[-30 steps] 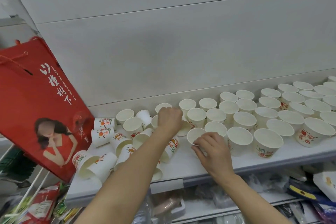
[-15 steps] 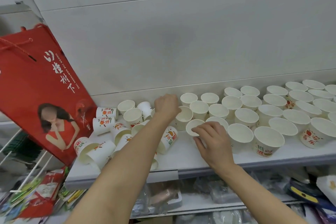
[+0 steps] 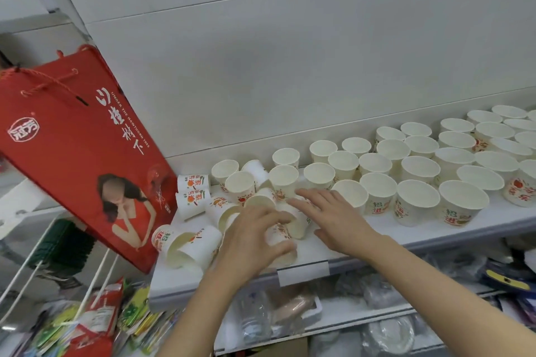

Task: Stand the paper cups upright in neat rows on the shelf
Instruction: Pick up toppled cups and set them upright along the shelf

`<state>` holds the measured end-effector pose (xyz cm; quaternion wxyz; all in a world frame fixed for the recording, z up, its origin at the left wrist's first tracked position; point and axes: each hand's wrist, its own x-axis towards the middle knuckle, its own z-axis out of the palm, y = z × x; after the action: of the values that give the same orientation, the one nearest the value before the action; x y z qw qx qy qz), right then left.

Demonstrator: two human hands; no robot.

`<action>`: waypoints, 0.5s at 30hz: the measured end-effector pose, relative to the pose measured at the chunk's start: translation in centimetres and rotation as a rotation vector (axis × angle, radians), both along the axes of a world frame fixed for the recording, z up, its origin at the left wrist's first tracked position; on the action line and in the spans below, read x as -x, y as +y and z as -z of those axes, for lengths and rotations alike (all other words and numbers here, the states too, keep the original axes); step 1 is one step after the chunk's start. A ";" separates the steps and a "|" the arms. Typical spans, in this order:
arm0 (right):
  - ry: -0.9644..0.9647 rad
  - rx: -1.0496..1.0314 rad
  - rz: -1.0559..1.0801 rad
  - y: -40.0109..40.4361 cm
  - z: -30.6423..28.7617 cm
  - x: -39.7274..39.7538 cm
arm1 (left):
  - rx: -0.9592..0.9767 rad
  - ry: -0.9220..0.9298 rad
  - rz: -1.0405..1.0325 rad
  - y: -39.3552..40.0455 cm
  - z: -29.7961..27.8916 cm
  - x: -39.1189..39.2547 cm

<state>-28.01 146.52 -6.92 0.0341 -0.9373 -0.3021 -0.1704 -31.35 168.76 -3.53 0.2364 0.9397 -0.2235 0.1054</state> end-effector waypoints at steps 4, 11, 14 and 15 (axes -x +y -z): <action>-0.007 0.062 0.032 1.9 0.4 -0.4 | -0.190 -0.085 0.126 1.8 2.0 0.0; -0.075 -0.074 0.204 3.3 1.4 -0.4 | 0.001 -0.278 -0.054 2.5 0.3 -1.1; -0.022 -0.245 0.268 4.2 1.1 -0.5 | 0.058 -0.142 -0.186 2.9 -0.5 -1.5; 0.011 -0.350 0.288 4.6 1.1 -0.6 | 0.076 -0.098 -0.223 3.0 -0.6 -1.7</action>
<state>-27.40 151.13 -7.97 0.1734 -0.9514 -0.1306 -0.2183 -29.65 171.74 -2.90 0.2474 0.9428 -0.1247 0.1853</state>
